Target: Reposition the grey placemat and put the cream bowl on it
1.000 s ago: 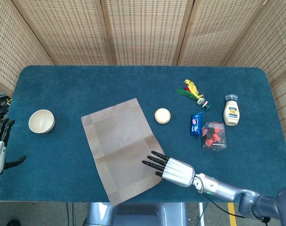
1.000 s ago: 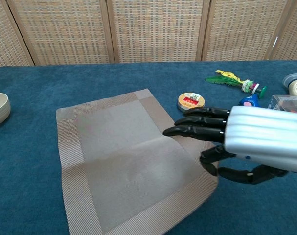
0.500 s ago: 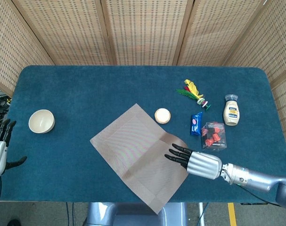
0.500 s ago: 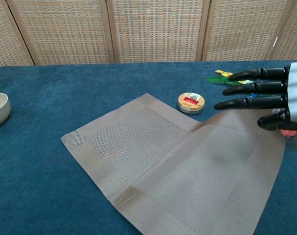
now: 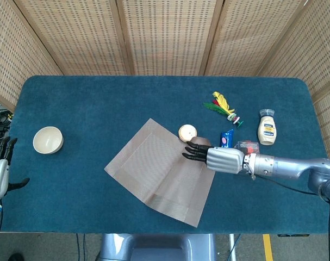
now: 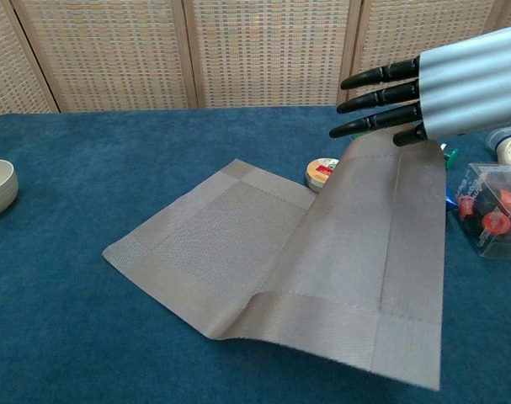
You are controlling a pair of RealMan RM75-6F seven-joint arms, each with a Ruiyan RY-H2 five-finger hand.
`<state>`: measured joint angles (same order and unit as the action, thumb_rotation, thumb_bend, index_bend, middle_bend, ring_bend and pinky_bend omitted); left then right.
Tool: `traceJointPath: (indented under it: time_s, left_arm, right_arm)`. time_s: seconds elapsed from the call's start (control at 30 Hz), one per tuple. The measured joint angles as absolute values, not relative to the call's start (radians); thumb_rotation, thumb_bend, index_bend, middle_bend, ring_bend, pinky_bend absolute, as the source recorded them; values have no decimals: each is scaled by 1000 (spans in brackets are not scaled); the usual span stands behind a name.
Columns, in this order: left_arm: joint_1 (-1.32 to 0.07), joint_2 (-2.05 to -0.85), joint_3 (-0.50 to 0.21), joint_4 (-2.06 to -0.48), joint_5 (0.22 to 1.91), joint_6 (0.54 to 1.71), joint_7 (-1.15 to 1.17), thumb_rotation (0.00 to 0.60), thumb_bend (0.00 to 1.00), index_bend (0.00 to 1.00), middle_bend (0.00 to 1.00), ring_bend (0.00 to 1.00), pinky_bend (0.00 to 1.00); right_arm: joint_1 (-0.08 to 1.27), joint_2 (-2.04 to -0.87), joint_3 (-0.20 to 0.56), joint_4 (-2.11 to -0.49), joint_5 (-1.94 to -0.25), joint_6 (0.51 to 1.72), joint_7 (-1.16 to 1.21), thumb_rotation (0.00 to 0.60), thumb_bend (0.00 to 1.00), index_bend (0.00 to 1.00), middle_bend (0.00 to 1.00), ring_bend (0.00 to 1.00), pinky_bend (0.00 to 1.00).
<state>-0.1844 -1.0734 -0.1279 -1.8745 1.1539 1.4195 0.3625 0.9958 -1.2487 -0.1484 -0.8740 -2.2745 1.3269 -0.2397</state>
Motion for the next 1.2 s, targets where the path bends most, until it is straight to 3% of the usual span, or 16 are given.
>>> traceJointPath:
  time_s: [0.37,0.43,0.5,0.53,0.57,0.63,0.87,1.2]
  left_arm:
    - [-191,-1075,-131,-1866,1131,1406,368,600,0,0,0,0,0]
    - [-194,-1076,-130,-1866,1130,1403,371,600,0,0,0,0,0]
    - [-194,-1076,-129,-1868,1131,1403,371,600,0,0,0,0,0]
    - [-194,-1076,-129,-1869,1133,1404,371,600,0,0,0,0,0]
    - [-193,-1076,-128,-1871,1137,1406,370,600,0,0,0,0,0]
    - [-193,-1076,-125,-1873,1140,1404,370,600,0,0,0,0,0]
    - [-199,-1073,-113,-1864,1177,1386,345,600,0,0,0,0,0]
    - [-245,-1117,-85,-1746,1341,1321,244,600,0,0,0,0,0]
  right_arm:
    - [1017,-1302,-189,-642,-2252,1276,-174,600,596,697,28,0,0]
    - [1011,-1304,-193,-616,-2242,1273,-170,600,528,540,7,0,0]
    - [1001,-1307,-196,-591,-2224,1268,-167,600,330,232,0,0,0]
    - [995,-1308,-195,-584,-2215,1266,-169,600,178,87,0,0,0]
    - [988,-1308,-192,-581,-2204,1265,-172,600,66,15,0,0,0]
    - [969,-1308,-179,-584,-2170,1264,-185,600,0,0,0,0,0]
    - [855,-1248,-94,-772,-1984,1303,-235,600,0,0,0,0,0]
    - [603,-1071,-23,-1355,-1697,1390,-219,600,0,0,0,0,0]
